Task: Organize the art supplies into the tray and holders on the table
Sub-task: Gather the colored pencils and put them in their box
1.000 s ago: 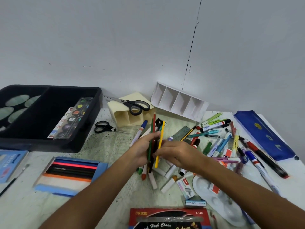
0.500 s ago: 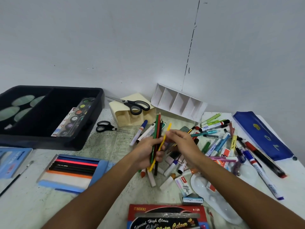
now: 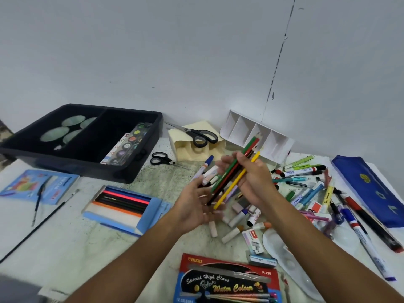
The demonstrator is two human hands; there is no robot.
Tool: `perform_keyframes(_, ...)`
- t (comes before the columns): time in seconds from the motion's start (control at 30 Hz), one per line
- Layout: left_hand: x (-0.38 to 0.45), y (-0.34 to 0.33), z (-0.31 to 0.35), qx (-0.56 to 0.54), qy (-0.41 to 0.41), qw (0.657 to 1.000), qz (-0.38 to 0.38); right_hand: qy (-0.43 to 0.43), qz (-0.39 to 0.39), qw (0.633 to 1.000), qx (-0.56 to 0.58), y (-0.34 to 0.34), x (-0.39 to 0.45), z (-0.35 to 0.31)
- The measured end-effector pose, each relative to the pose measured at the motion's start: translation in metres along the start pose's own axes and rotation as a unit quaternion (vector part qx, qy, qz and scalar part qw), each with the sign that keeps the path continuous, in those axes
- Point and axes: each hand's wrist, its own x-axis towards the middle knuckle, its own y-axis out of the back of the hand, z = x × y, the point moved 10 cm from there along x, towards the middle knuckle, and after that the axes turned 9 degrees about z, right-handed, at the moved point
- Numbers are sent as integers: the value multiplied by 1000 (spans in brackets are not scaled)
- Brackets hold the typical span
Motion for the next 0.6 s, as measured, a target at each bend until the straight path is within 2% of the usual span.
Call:
perform_keyframes(0.1,-7,22,9,-182,-40,981,48,59,-33,998,19,-31,-10,-9)
perform_keyframes(0.27,-28,21,35,-282,-91,955,14,98,-49,992,-60,-73,-33,25)
perform_keyframes(0.33,-36,31,41,-272,-99,957,11,109,-58,990,-69,-85,-39,30)
perform_keyframes(0.47,-55,64,44,-173,-108,979,10,124,-69,988,-60,-106,-45,31)
perform_keyframes(0.6,-79,94,42,-104,-133,986,14,125,-36,989,-68,-121,-57,59)
